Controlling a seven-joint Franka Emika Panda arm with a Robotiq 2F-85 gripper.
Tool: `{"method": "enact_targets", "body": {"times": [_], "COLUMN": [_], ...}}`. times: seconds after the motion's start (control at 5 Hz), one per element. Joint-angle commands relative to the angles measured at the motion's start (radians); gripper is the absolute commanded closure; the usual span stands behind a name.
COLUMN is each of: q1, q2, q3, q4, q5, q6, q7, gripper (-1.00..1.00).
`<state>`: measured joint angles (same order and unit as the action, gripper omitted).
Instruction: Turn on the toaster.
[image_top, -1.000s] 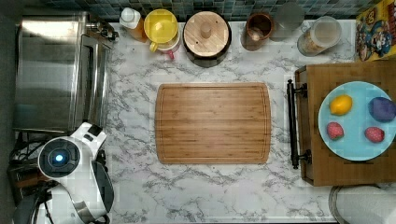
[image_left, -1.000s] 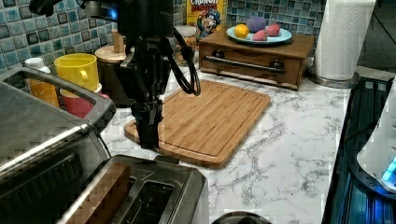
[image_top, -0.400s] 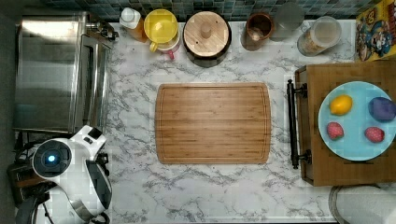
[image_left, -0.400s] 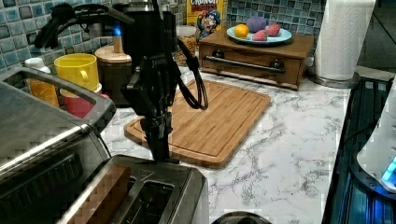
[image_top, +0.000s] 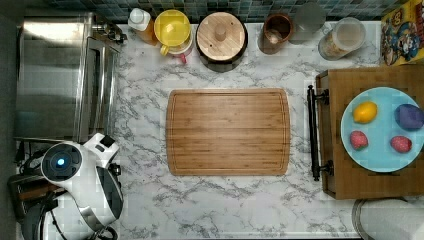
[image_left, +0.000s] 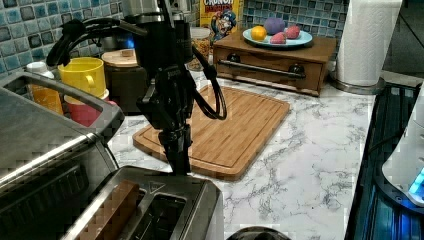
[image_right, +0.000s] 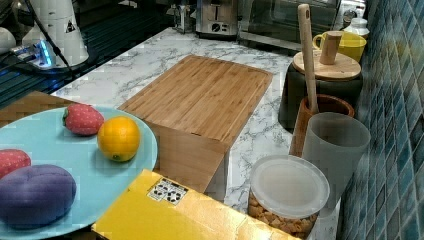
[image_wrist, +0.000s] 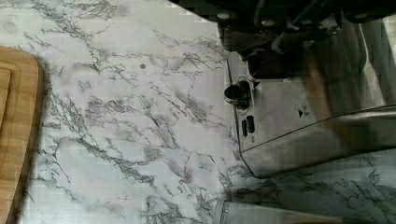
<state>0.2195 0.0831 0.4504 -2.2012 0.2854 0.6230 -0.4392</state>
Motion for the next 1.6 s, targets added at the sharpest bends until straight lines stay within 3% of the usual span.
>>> {"method": "enact_targets", "body": {"times": [0.2, 0.8, 1.6], "q1": [0.055, 0.109, 0.115], "q2": [0.082, 0.35, 0.325], "q3": [0.037, -0.012, -0.007], "q4": [-0.037, -0.095, -0.131], "q5": [-0.008, -0.197, -0.195], "q6": [0.037, 0.19, 0.204], "q7": [0.02, 0.192, 0.203], "gripper": [1.0, 1.0, 1.0]}}
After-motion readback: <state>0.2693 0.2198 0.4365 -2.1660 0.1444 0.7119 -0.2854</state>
